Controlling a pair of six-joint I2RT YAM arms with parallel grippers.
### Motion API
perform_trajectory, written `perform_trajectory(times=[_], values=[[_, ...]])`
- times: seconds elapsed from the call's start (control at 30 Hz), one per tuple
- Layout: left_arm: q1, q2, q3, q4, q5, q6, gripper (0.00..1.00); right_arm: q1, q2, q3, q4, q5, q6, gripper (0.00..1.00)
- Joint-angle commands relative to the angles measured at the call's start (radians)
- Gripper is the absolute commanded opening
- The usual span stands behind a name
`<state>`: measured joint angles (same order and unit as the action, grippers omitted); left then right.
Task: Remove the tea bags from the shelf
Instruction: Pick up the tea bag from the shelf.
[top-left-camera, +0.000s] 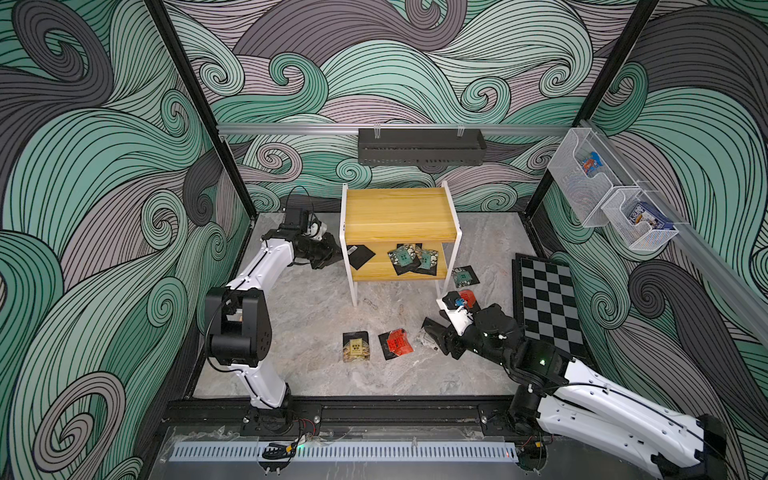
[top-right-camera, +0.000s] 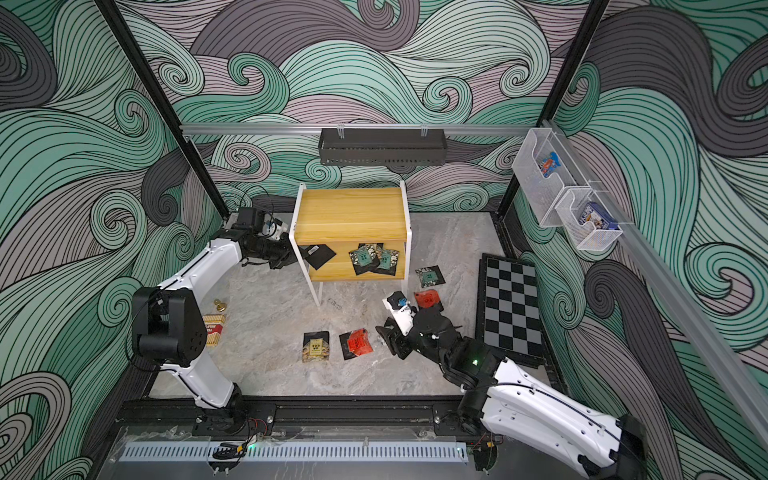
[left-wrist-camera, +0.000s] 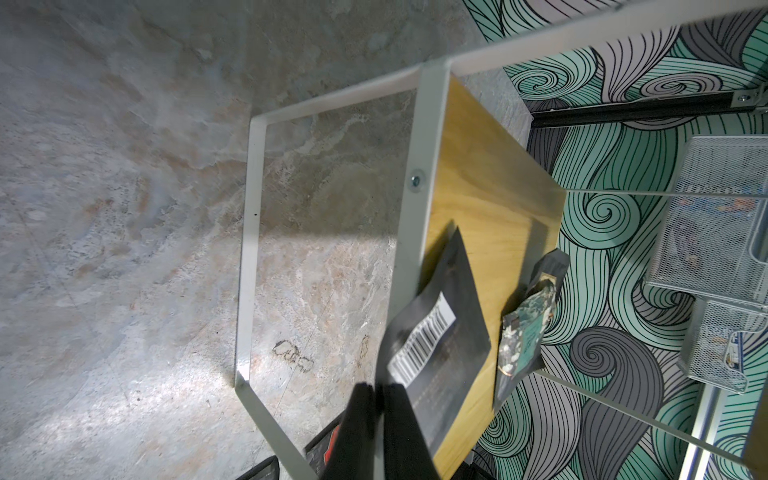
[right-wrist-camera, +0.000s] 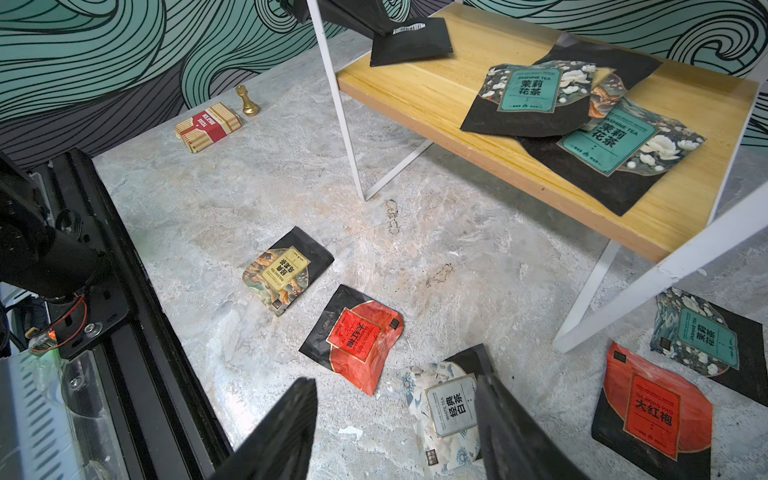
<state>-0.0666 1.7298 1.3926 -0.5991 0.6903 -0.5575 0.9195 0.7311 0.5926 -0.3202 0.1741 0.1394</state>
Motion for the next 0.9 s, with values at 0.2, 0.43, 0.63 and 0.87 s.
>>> perform_trajectory(times=[0.2, 0.43, 0.63, 0.87], values=[[0.005, -0.052, 0.040, -0.012, -0.022, 0.037, 0.01, -0.007, 0.001, -0.007, 0.024, 0.004, 0.001, 0.65], [0.011, -0.123, 0.040, -0.057, -0.079, 0.073, 0.00, -0.008, 0.011, -0.004, 0.032, 0.001, -0.006, 0.66], [0.021, -0.208, 0.040, -0.100, -0.168, 0.098, 0.00, -0.011, 0.014, -0.001, 0.033, -0.004, -0.009, 0.66], [0.023, -0.371, -0.002, -0.163, -0.369, 0.145, 0.00, -0.011, -0.002, -0.001, 0.033, -0.006, -0.013, 0.66]])
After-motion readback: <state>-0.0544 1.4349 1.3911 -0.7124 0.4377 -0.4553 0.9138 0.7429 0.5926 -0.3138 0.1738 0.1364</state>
